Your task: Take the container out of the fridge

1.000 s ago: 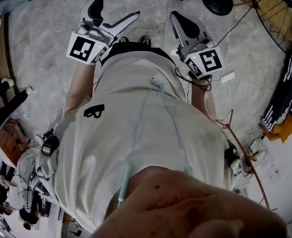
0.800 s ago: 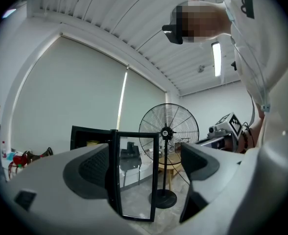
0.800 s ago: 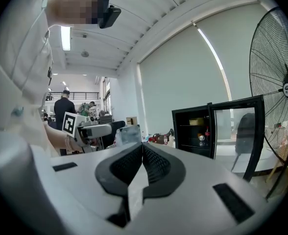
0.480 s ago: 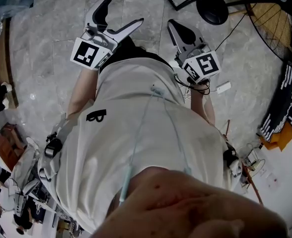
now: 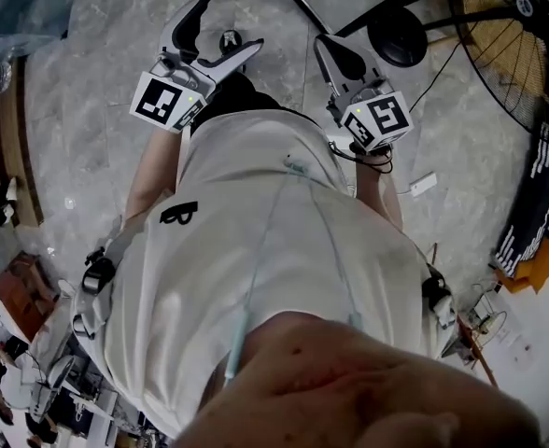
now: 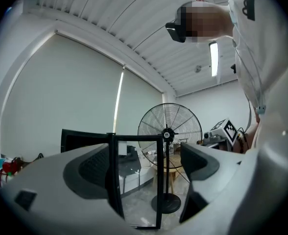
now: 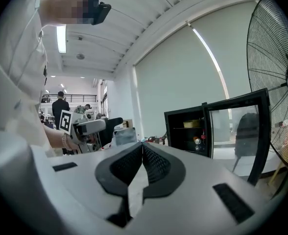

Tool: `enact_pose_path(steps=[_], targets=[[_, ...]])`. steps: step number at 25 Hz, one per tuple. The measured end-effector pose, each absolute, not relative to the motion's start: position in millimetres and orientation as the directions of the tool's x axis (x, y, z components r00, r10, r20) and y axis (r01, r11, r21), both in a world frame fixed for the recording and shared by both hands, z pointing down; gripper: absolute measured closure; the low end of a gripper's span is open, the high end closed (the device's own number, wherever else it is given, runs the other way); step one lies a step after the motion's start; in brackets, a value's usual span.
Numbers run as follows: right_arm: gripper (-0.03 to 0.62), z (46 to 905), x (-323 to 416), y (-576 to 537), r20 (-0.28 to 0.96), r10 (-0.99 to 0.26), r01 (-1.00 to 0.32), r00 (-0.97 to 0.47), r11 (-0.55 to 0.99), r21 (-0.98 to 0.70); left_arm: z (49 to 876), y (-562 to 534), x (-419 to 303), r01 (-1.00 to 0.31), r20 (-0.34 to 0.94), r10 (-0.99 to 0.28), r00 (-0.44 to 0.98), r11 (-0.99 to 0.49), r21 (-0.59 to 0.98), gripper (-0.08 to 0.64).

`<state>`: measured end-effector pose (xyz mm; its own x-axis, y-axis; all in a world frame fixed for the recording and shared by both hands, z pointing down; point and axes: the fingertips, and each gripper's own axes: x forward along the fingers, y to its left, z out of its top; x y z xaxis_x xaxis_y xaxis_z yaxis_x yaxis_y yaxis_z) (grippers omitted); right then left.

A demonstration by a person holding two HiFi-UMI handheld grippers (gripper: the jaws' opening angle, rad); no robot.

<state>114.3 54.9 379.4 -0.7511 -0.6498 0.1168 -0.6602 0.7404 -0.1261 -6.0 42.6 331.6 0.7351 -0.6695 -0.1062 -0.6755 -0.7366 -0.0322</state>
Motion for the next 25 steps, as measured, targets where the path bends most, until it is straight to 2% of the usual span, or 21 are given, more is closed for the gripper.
enact_pose_path(steps=[9,14,19,25], targets=[[0.577,380,81,-91,0.153,-0.676,-0.693,-0.721,0.71,-0.129,340,-113,-40,-0.646,-0.101,-0.643,0.759,-0.763,0.005,0.117],[0.577,380,70,-179,0.192,-0.679,-0.705,-0.709,0.693,-0.15,331,-194,-40,-0.599,-0.046,-0.597,0.801,-0.8,-0.048,0.117],[0.577,393,50,-261,0.235,-0.705,-0.743,-0.669,0.636,-0.208,354,-275,-62,-0.536,0.058,-0.536,0.842,-0.844,-0.024,0.117],[0.577,401,43,-317,0.276,-0.738,-0.788,-0.615,0.583,-0.197,361,-343,-74,-0.49,0.053,-0.489,0.871,-0.871,0.018,0.117]])
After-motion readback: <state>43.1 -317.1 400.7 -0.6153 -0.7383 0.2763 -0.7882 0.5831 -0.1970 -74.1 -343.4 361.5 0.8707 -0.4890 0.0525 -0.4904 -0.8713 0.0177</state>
